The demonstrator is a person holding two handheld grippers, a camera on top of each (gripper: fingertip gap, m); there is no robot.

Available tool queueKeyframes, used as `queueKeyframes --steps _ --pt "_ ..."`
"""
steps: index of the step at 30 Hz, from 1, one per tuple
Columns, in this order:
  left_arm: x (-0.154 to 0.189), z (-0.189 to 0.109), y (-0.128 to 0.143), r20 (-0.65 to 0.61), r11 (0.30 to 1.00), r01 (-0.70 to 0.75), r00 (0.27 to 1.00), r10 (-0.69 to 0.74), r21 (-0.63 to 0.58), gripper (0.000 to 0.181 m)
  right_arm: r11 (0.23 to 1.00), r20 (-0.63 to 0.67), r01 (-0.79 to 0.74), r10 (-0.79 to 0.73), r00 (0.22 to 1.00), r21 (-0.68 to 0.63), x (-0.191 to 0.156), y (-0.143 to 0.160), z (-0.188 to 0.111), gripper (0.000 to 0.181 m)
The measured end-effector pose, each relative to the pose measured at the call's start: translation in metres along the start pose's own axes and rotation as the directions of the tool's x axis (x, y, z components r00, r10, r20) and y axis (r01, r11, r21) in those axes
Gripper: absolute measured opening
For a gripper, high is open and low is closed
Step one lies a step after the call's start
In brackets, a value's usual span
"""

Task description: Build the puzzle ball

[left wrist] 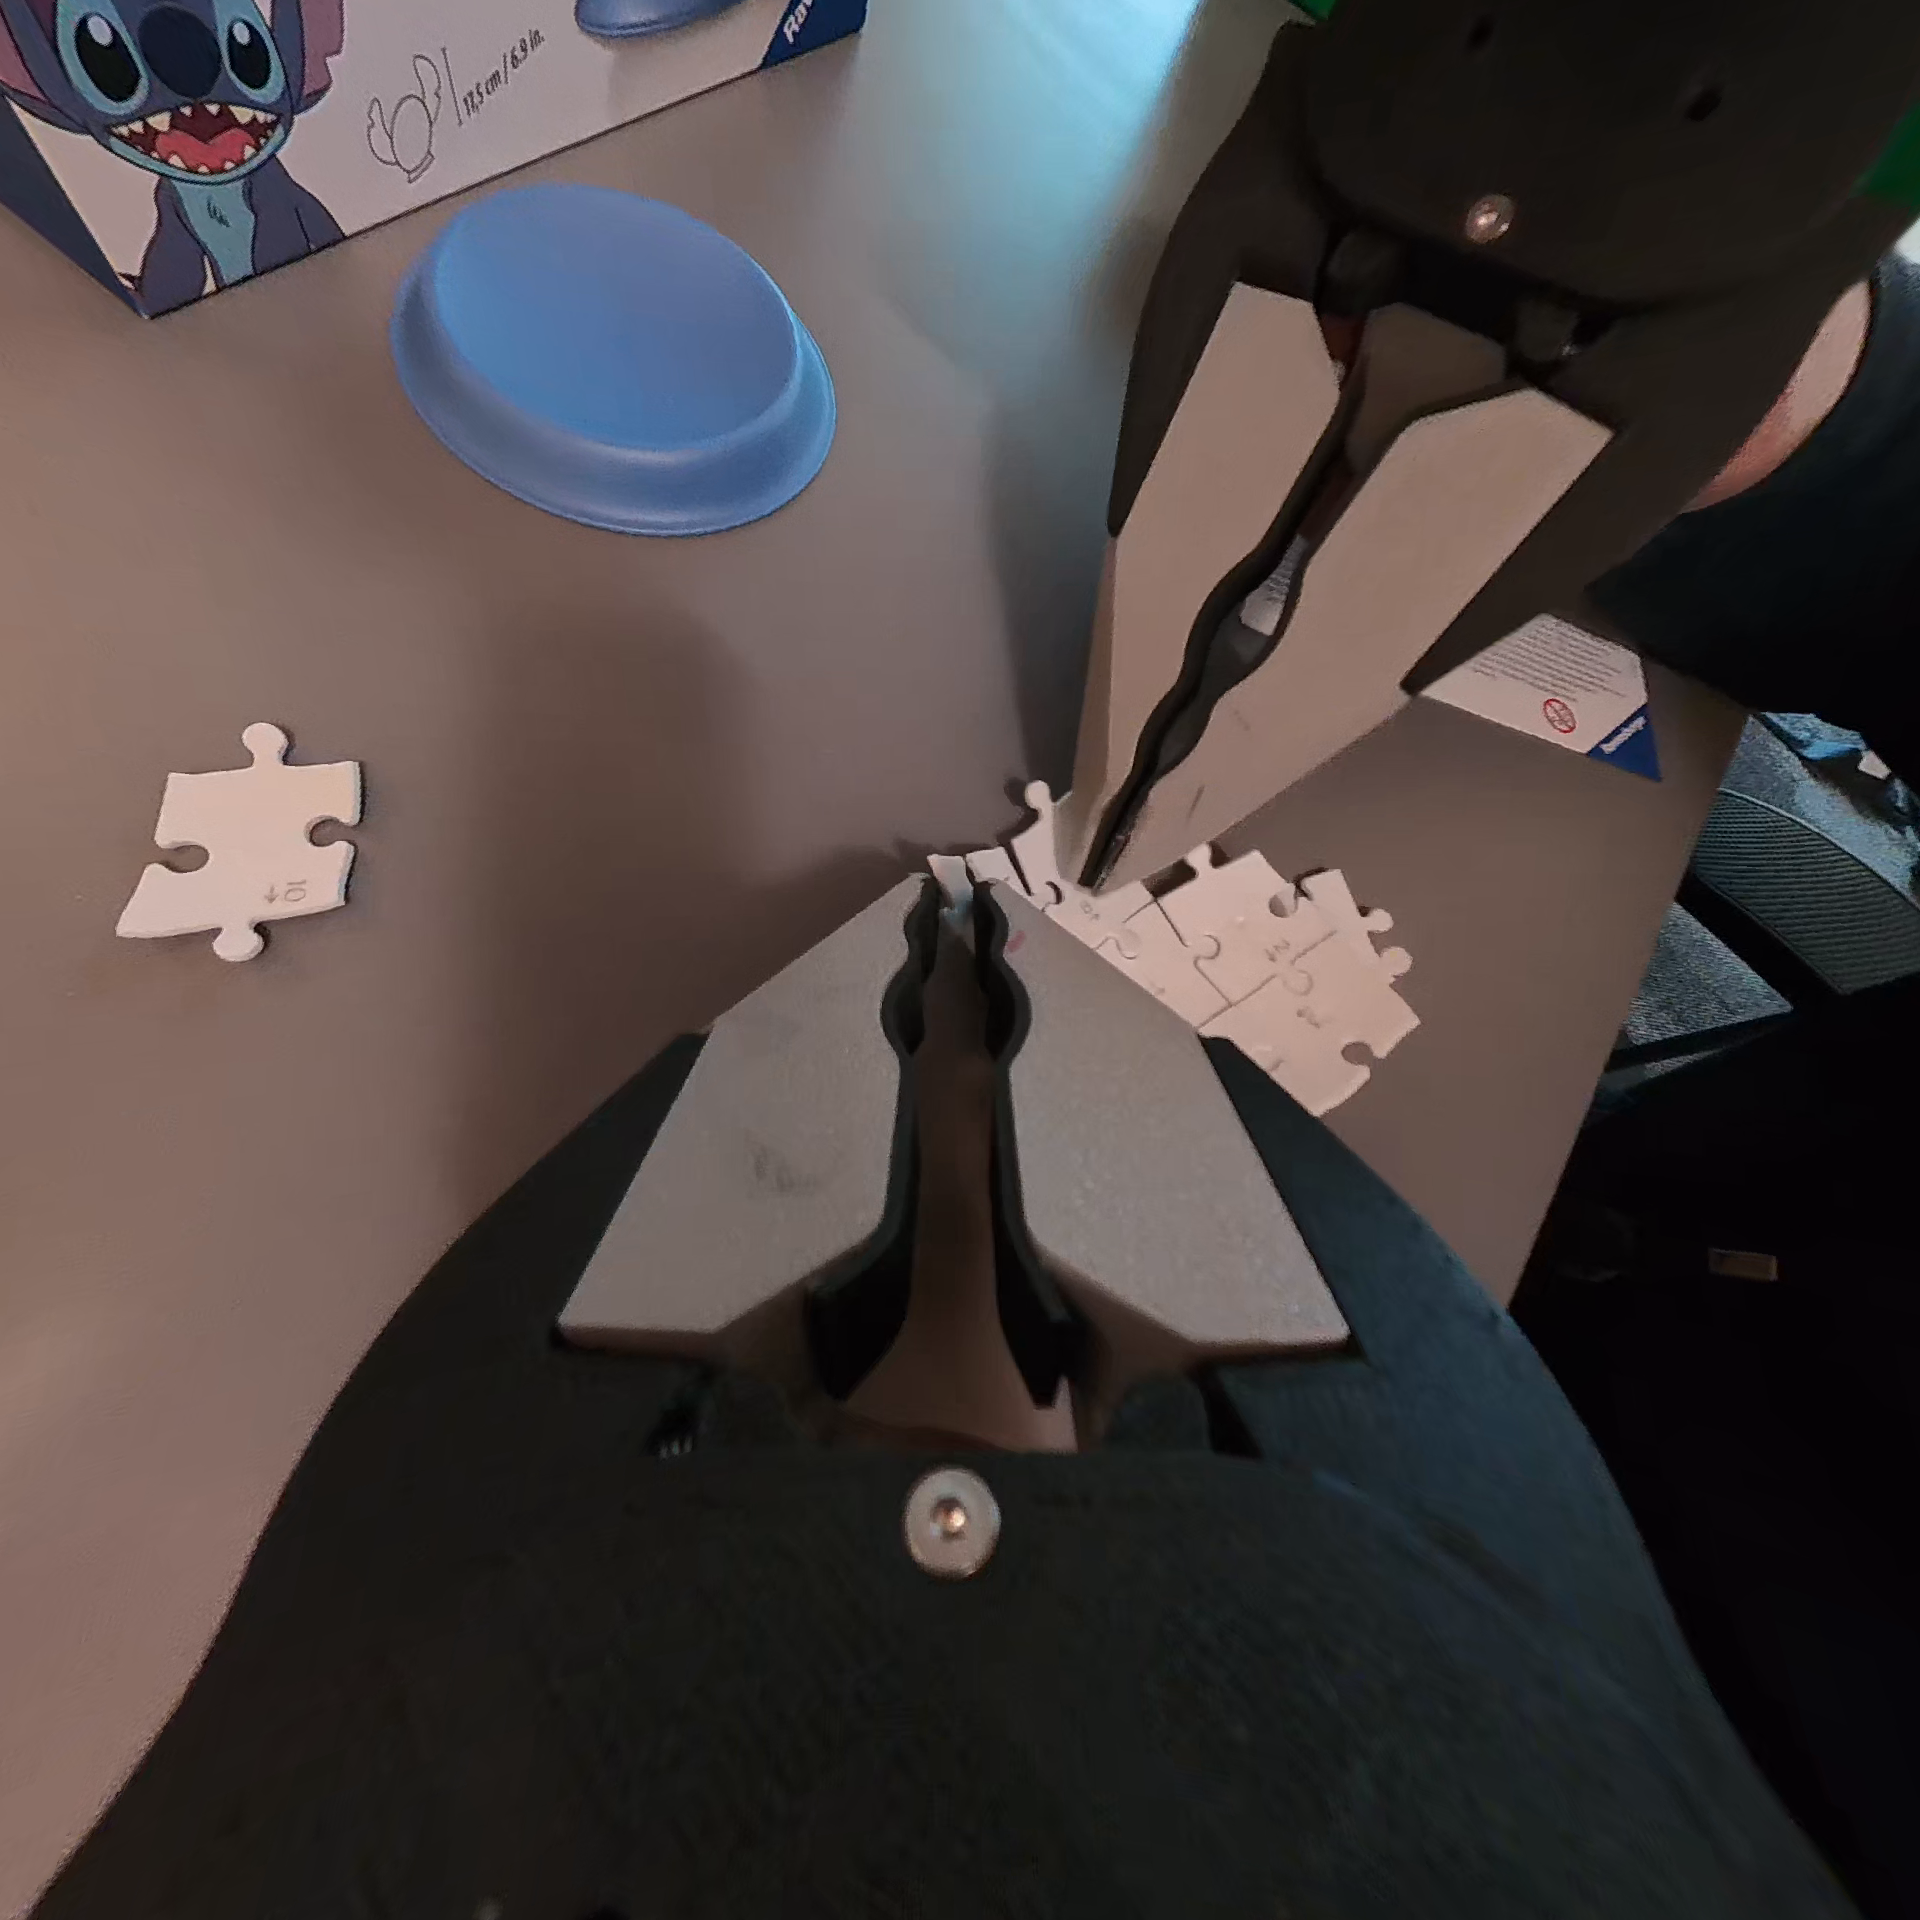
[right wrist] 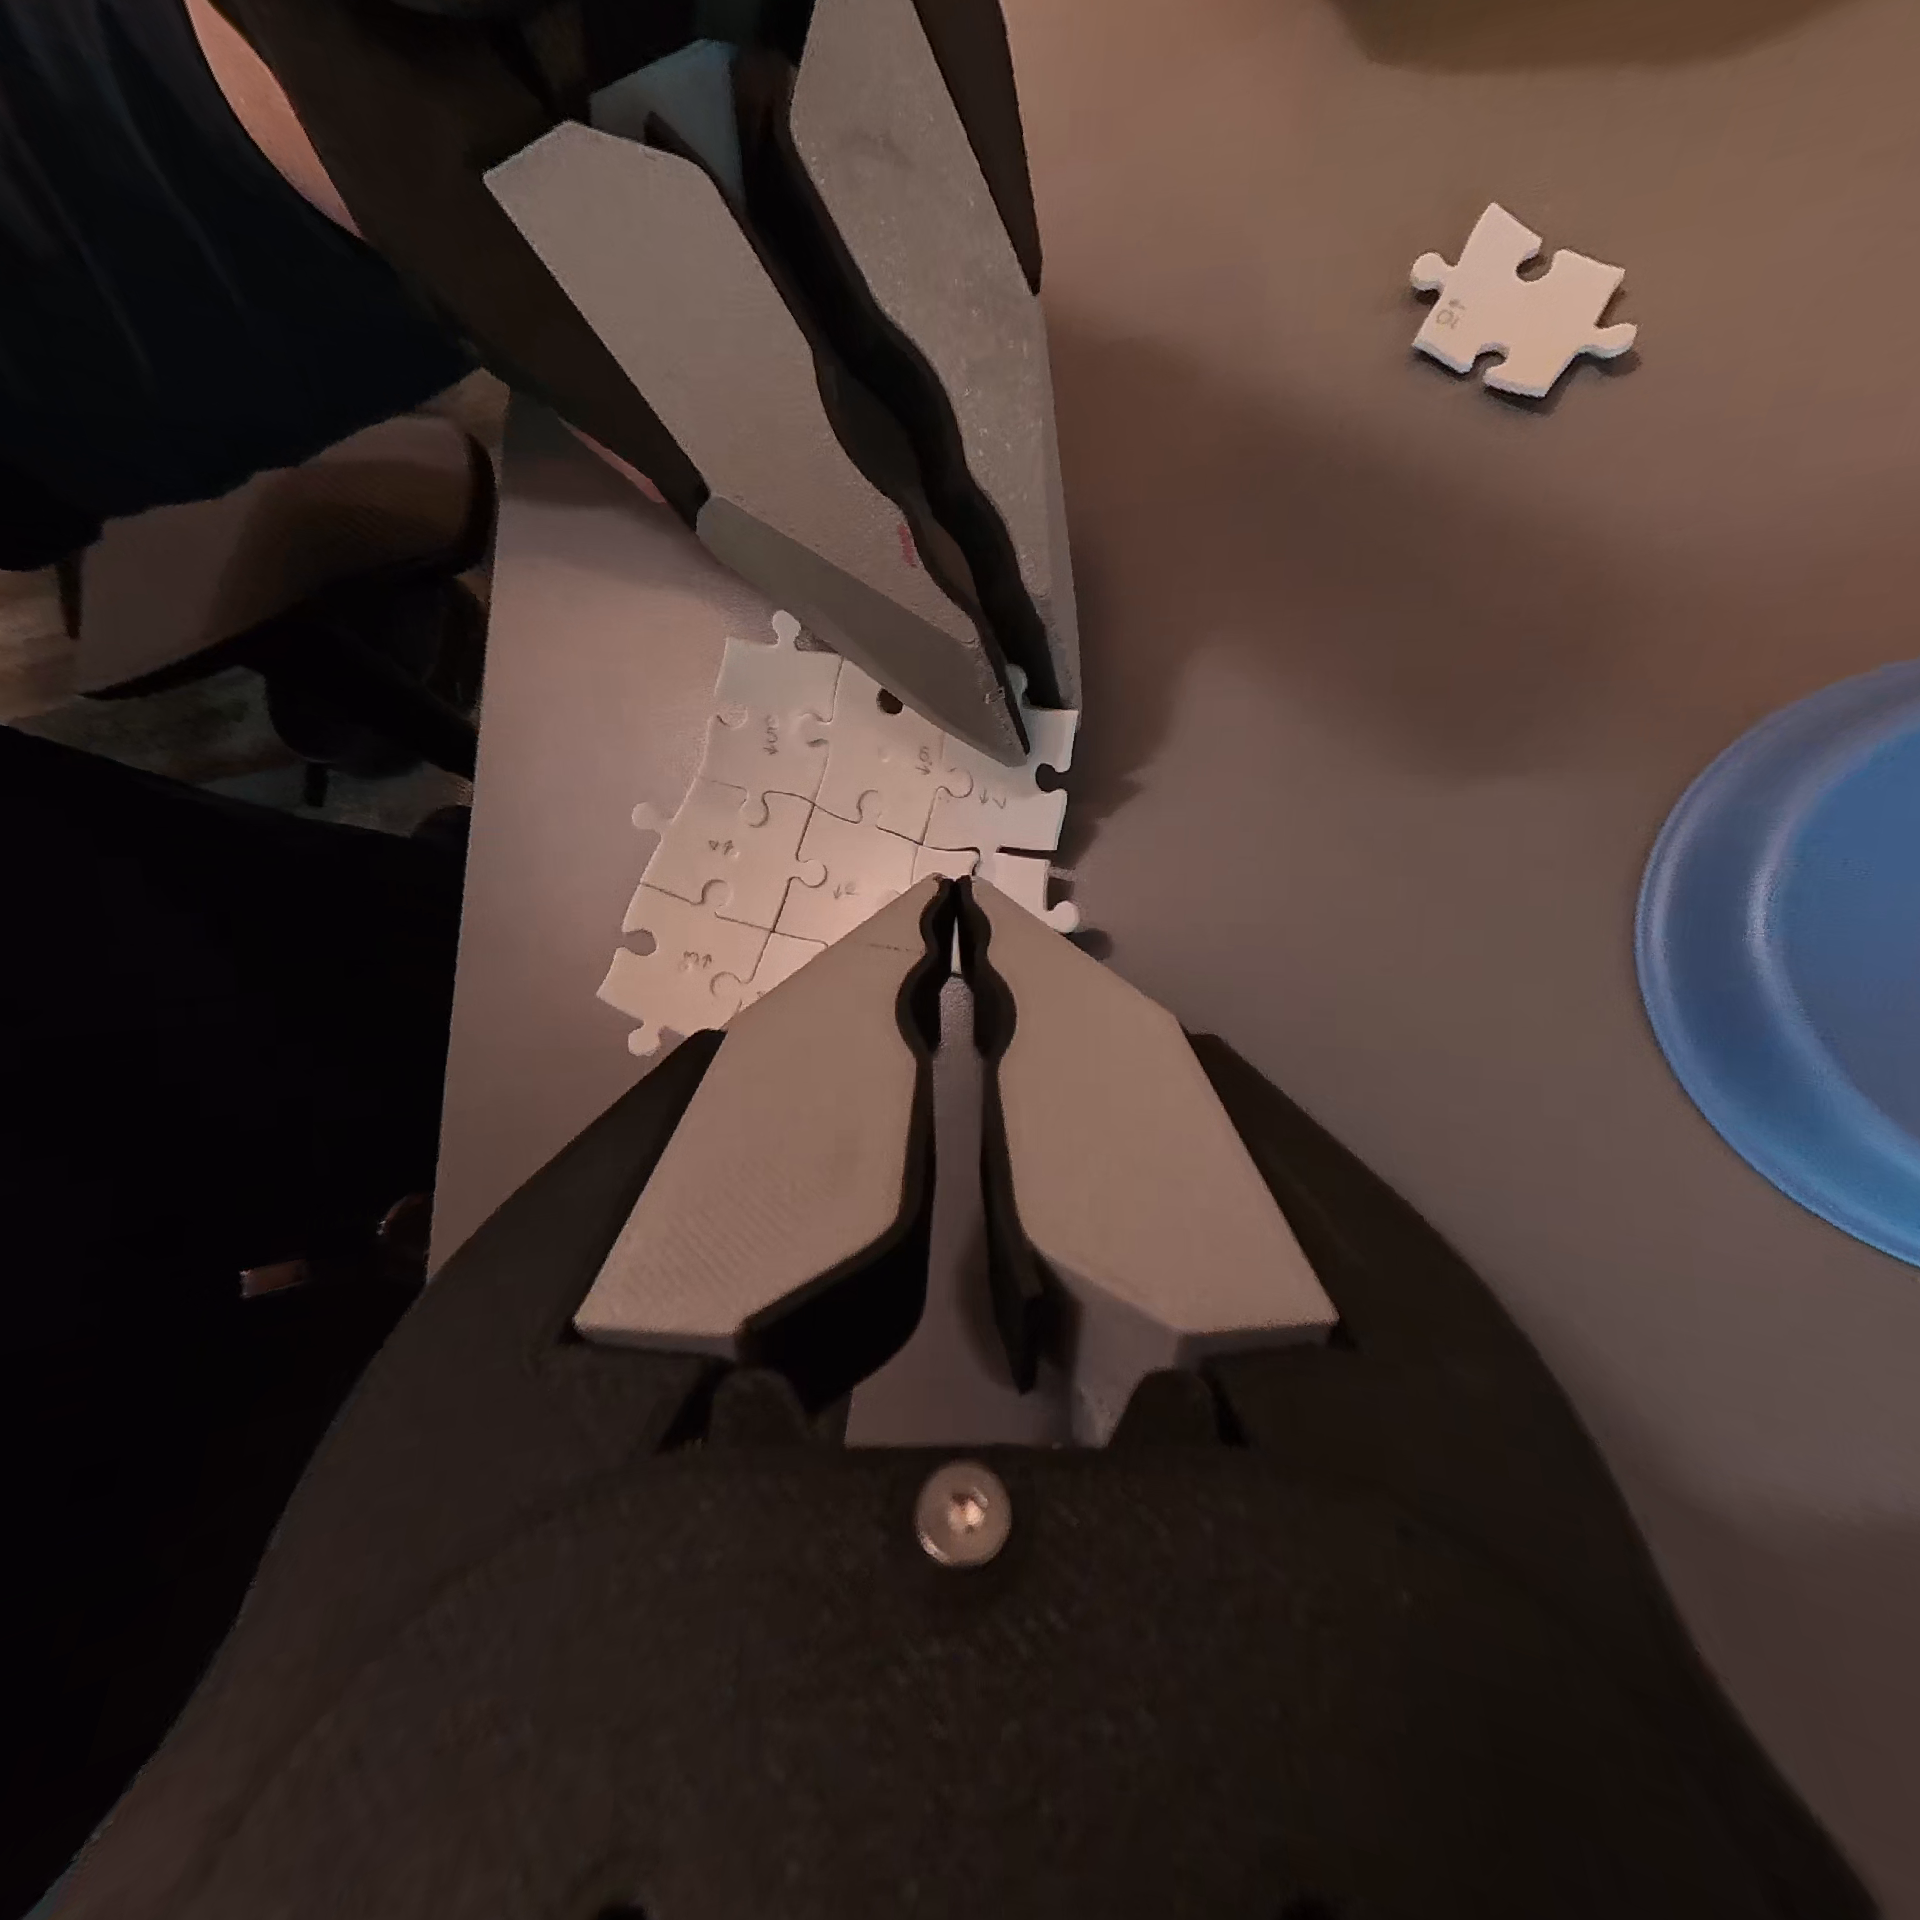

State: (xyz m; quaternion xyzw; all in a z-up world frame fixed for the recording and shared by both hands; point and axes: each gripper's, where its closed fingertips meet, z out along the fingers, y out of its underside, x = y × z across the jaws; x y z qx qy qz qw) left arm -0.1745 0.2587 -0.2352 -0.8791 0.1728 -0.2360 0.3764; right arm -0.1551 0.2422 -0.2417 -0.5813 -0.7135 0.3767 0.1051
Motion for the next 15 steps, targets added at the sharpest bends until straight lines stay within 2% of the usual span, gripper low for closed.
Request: queueKeyframes --steps 7,12,15 --pt "0.003 0.000 0.000 0.014 1.000 -0.012 1.000 0.012 -0.006 0.004 0.998 -0.031 -0.025 0.027 0.999 0.064 0.006 -0.009 -0.017 0.000" --pt "0.007 0.003 -0.001 0.026 1.000 -0.021 0.999 0.021 -0.022 0.004 0.999 -0.104 0.035 -0.038 0.994 -0.026 0.007 0.002 -0.006 0.000" --pt "0.008 0.004 -0.004 0.027 1.000 -0.012 1.000 0.013 -0.028 0.004 0.999 -0.100 0.045 -0.048 0.994 -0.029 0.004 0.003 -0.006 0.000"
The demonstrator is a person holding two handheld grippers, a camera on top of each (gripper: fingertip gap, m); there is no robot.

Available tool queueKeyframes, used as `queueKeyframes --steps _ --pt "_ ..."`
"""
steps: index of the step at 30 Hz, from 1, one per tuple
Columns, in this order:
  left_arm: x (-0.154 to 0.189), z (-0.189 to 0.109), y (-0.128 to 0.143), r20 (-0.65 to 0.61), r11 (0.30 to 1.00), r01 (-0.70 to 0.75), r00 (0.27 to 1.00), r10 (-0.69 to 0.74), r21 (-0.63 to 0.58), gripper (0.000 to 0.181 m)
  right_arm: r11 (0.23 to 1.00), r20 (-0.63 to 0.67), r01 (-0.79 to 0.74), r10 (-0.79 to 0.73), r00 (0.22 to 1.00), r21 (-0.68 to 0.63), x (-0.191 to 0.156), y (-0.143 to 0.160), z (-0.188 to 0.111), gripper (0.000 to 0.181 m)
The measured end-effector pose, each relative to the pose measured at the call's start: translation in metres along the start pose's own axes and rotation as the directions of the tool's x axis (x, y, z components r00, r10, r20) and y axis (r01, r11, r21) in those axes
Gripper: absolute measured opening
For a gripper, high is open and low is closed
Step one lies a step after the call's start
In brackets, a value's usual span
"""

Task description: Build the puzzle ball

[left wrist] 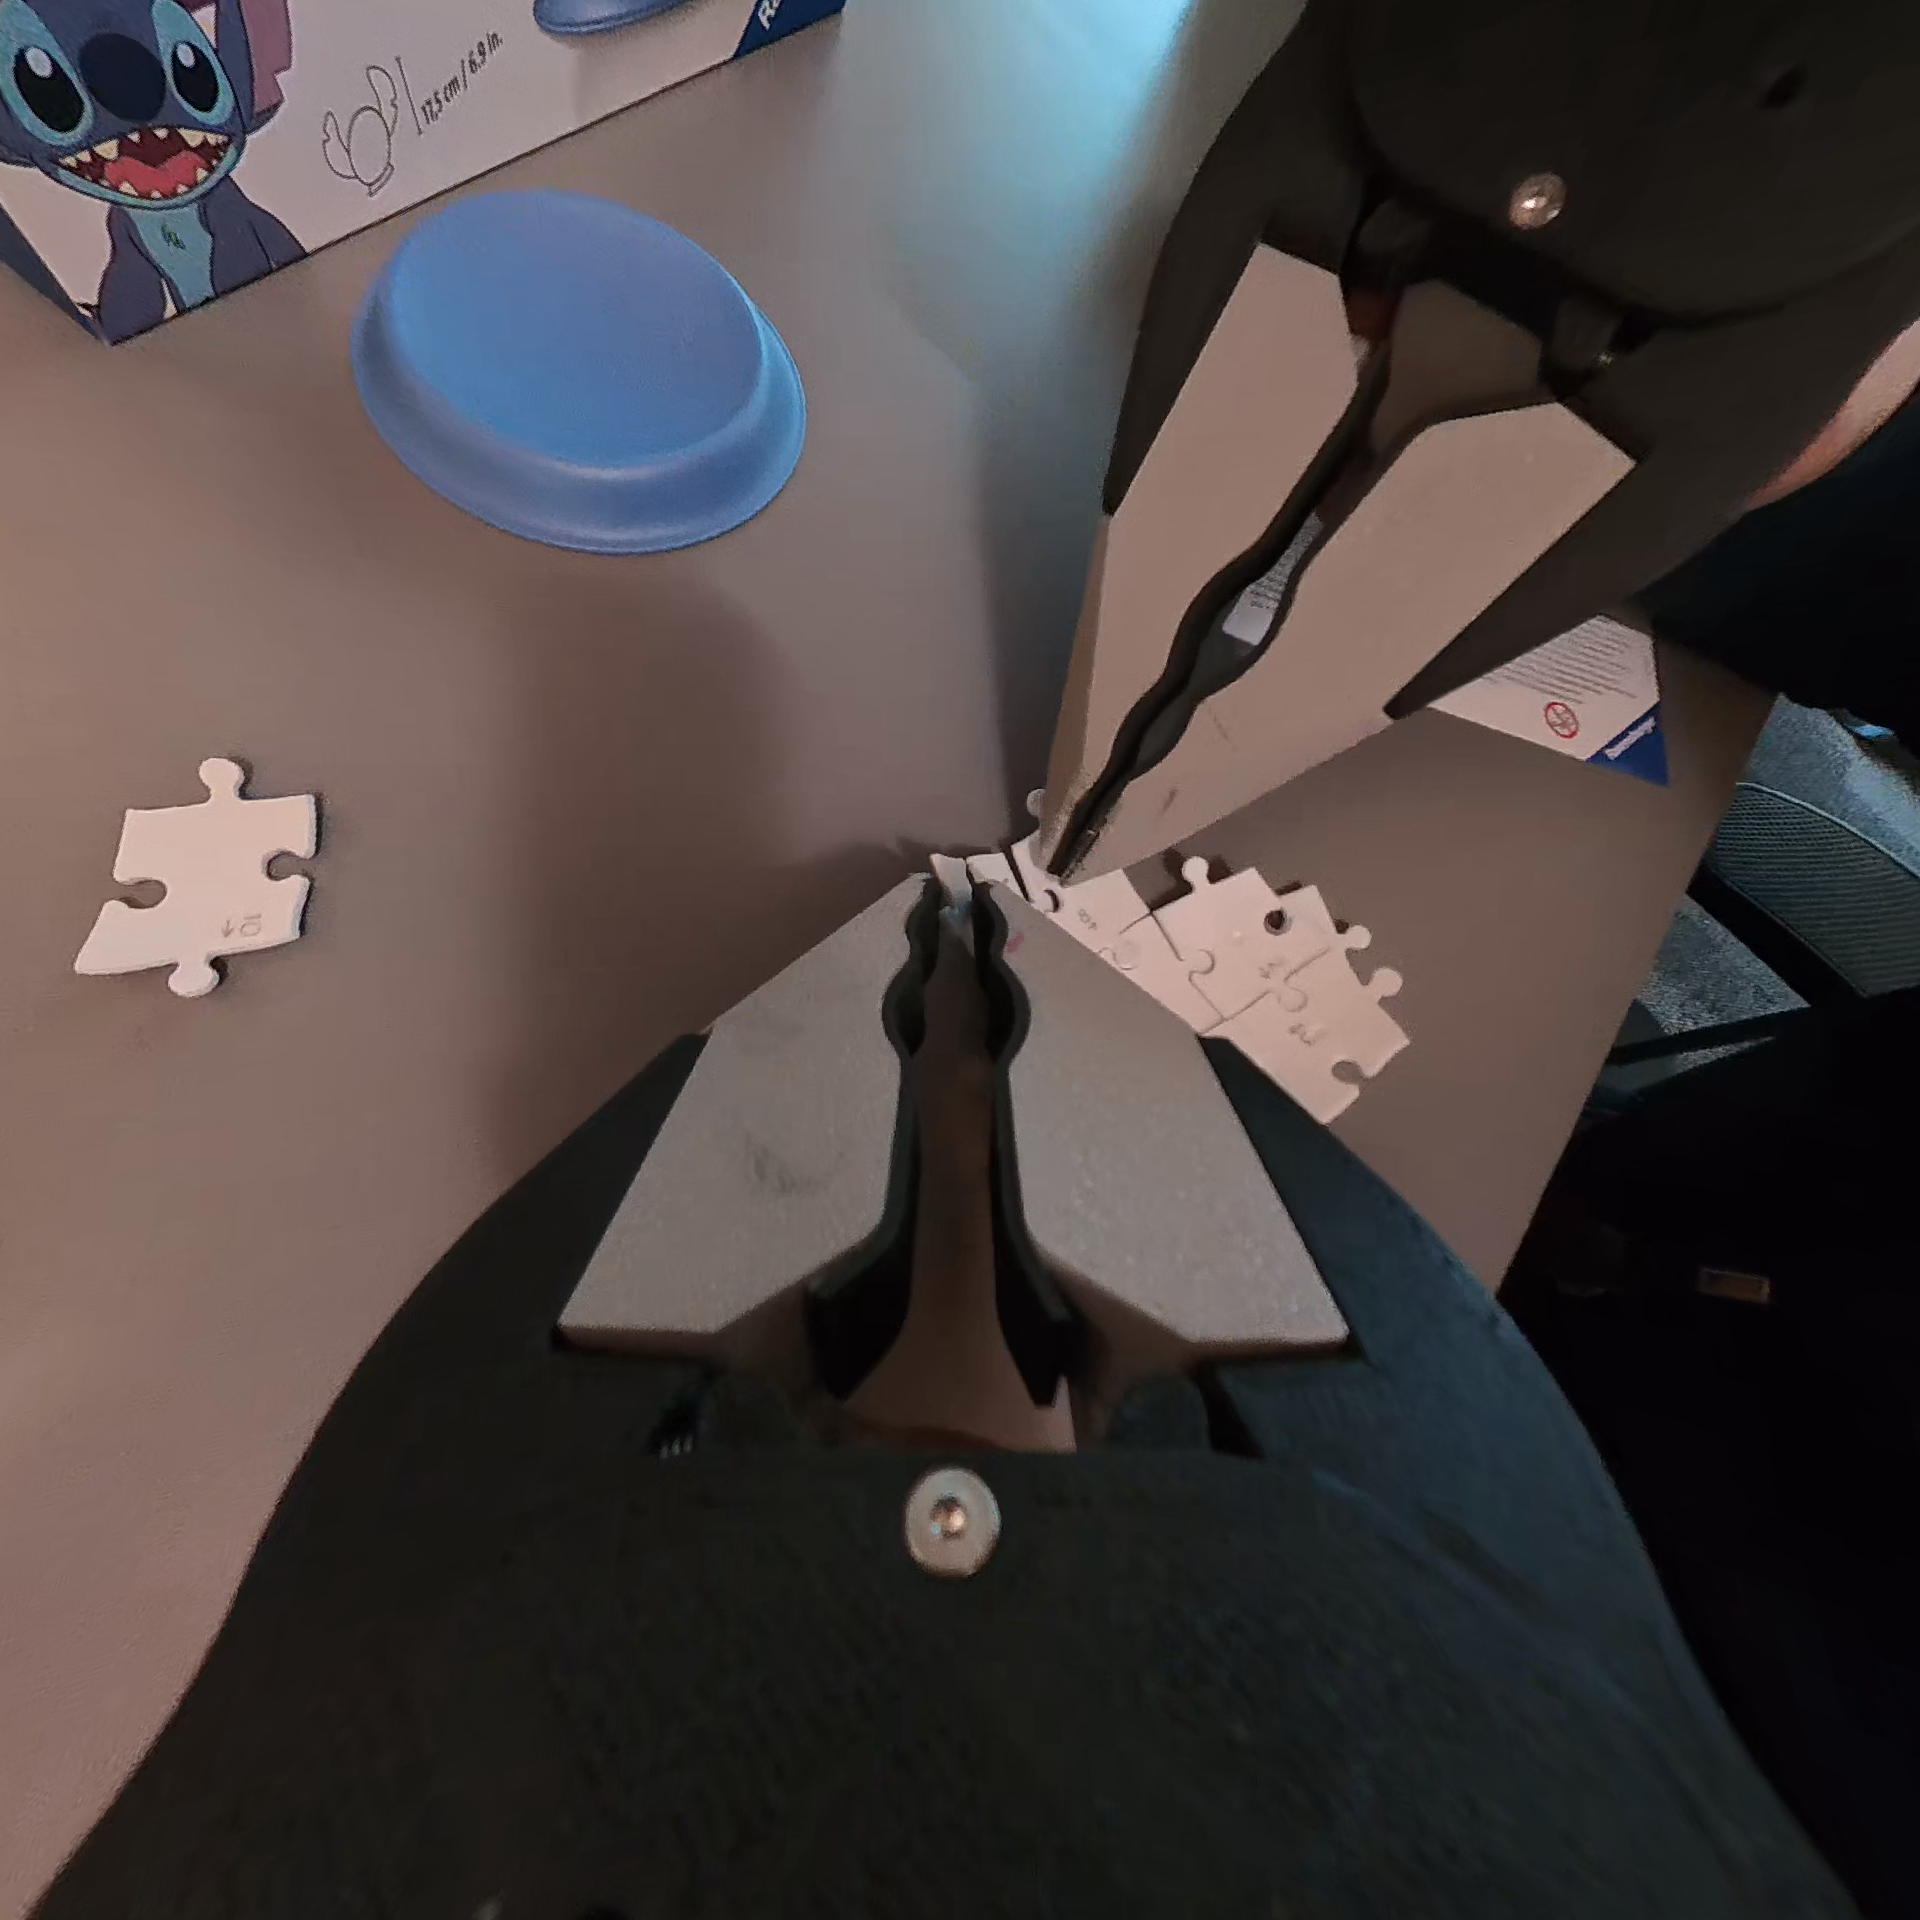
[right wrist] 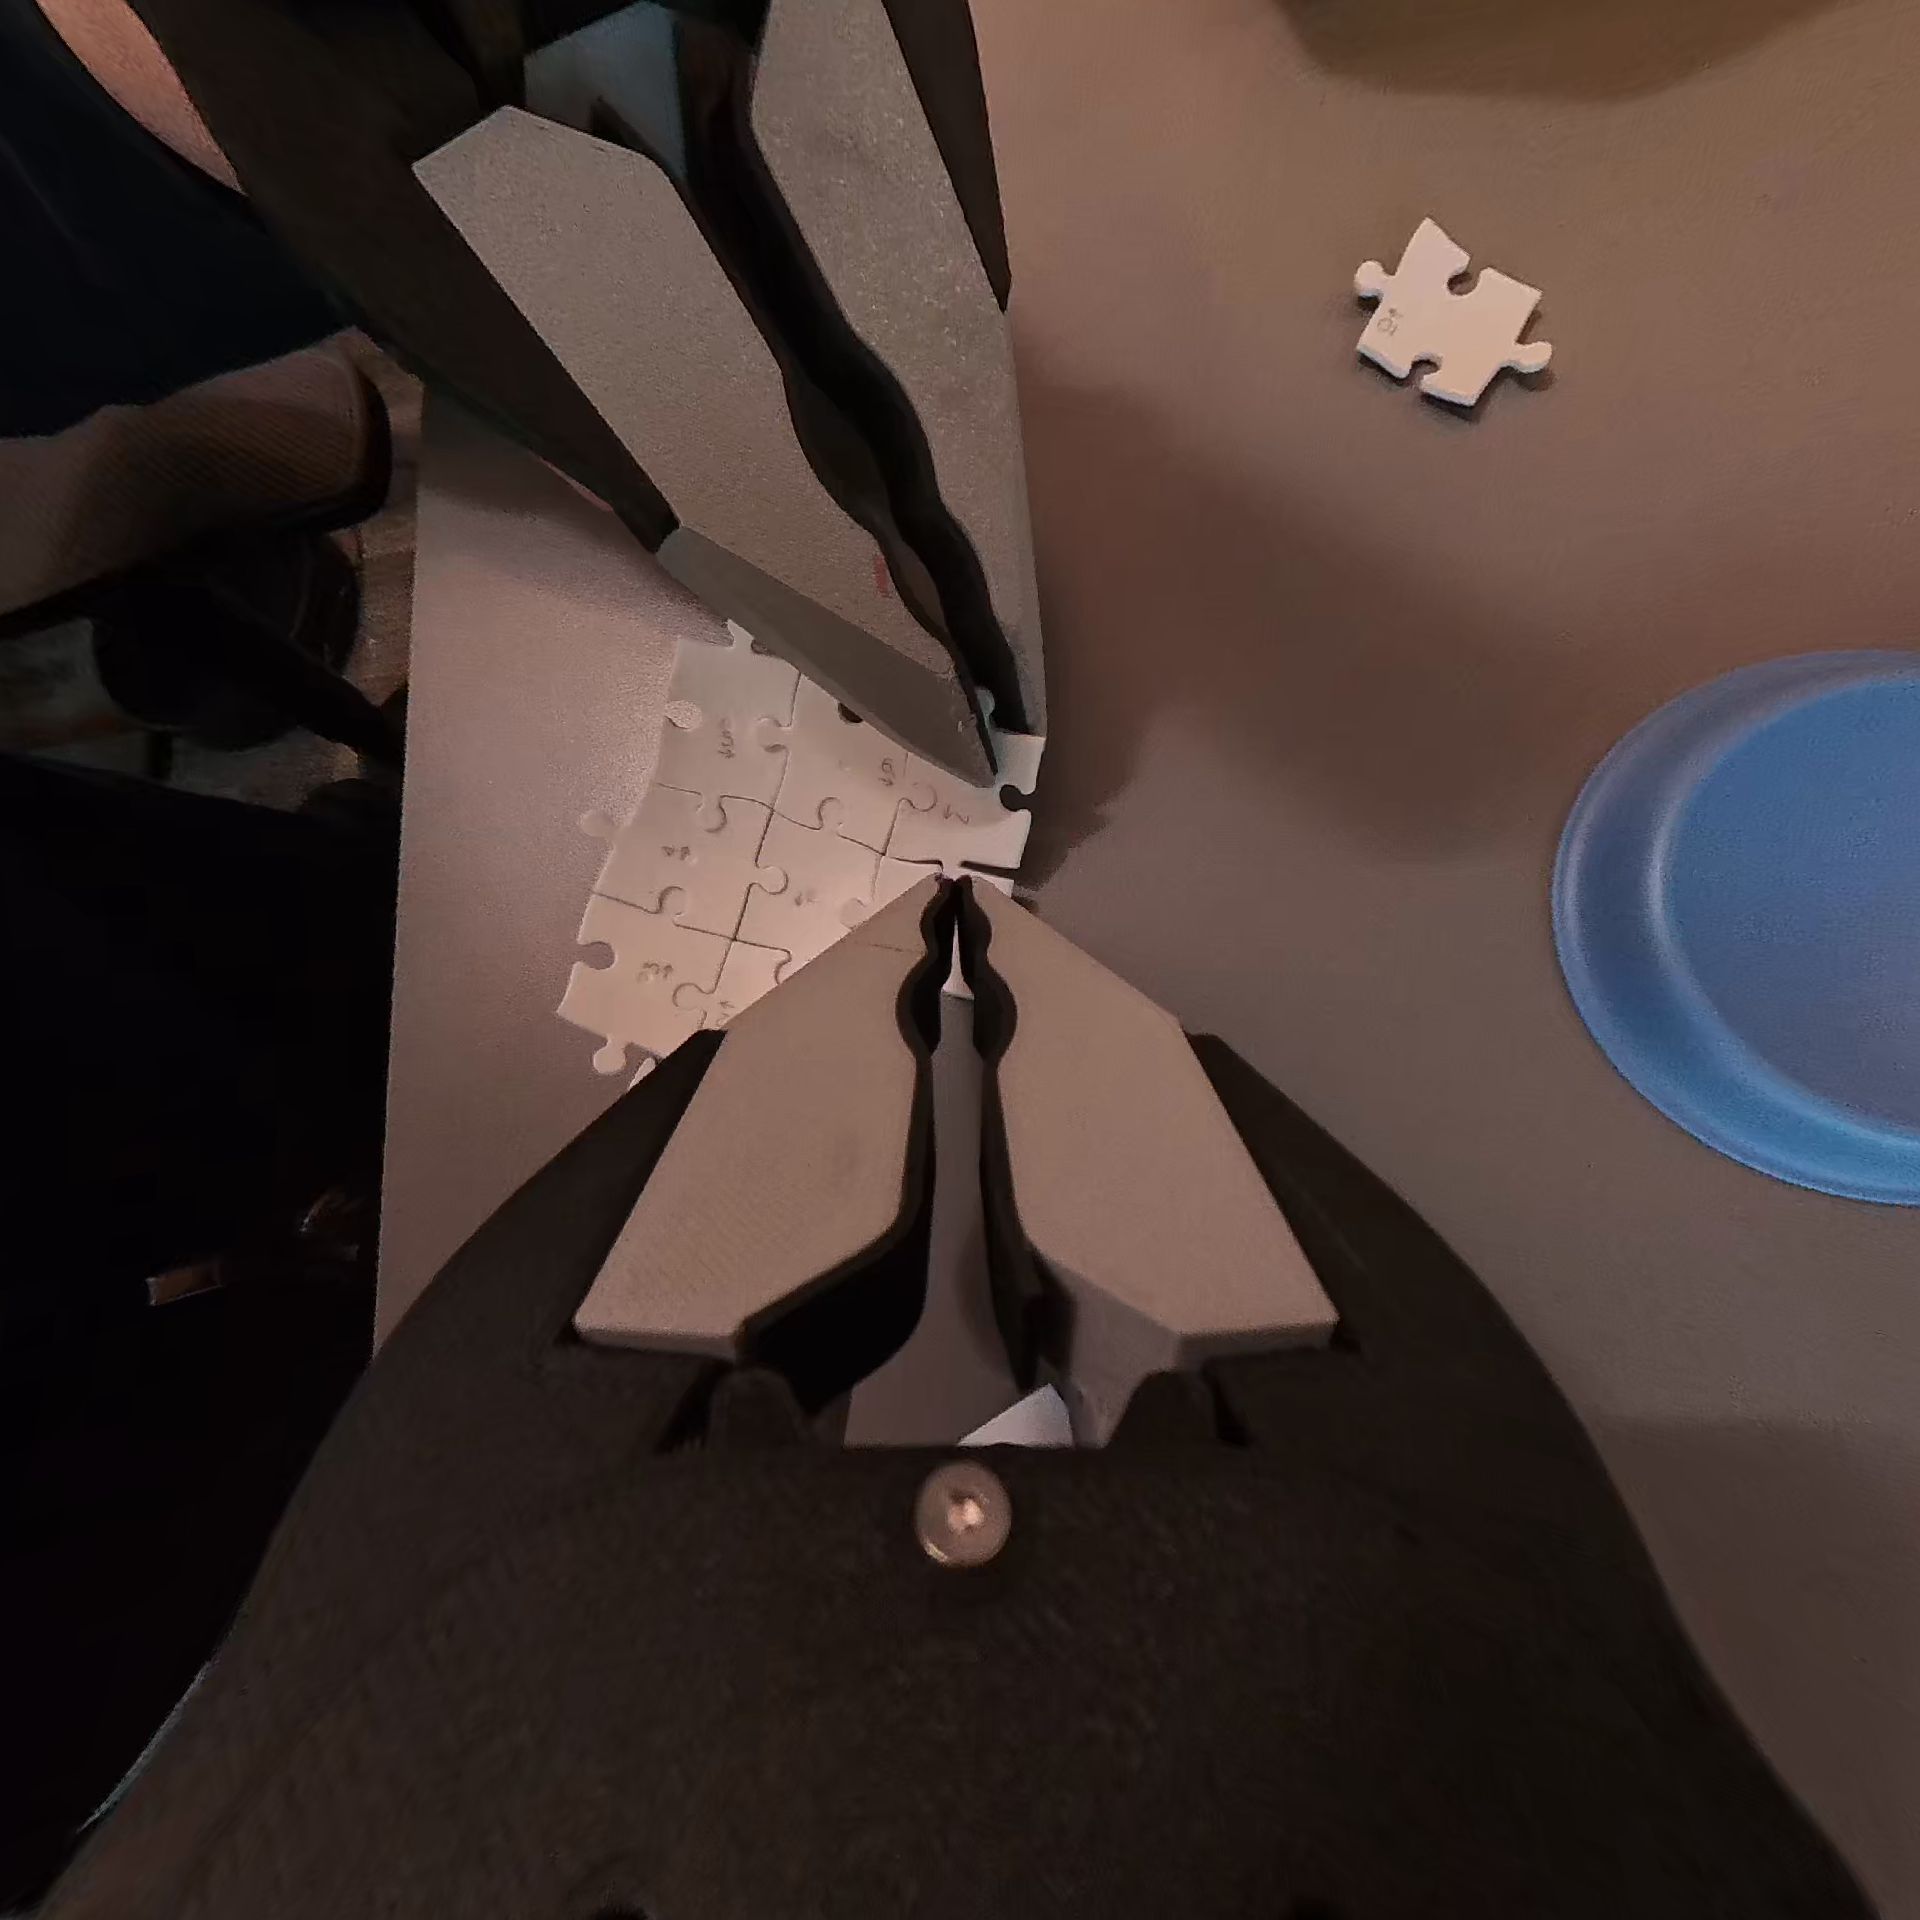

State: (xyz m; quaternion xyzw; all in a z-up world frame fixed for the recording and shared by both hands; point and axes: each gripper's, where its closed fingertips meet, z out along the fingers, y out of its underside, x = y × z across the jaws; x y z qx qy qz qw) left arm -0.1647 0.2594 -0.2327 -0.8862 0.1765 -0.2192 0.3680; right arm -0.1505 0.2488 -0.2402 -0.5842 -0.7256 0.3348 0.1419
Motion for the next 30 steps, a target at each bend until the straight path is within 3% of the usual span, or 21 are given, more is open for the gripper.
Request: queueKeyframes --steps 13,21,27,30 --pt "0.004 0.004 0.001 -0.027 0.999 0.029 0.999 -0.030 -0.015 0.004 1.000 0.011 0.011 -0.011 1.000 -0.001 -0.005 0.006 0.000 0.000" --pt "0.005 0.006 0.003 -0.069 0.998 0.059 0.996 -0.060 -0.018 0.004 0.994 0.161 -0.106 0.104 0.981 0.007 -0.011 0.007 0.001 0.000" --pt "0.005 0.006 0.003 -0.075 0.998 0.064 0.995 -0.065 -0.010 0.004 0.979 0.180 -0.156 0.131 0.975 0.129 0.000 -0.012 -0.032 0.000" --pt "0.005 0.007 0.001 -0.070 0.999 0.050 0.996 -0.051 -0.018 0.004 0.988 0.139 -0.127 0.115 0.984 0.084 0.000 -0.006 -0.029 0.000"
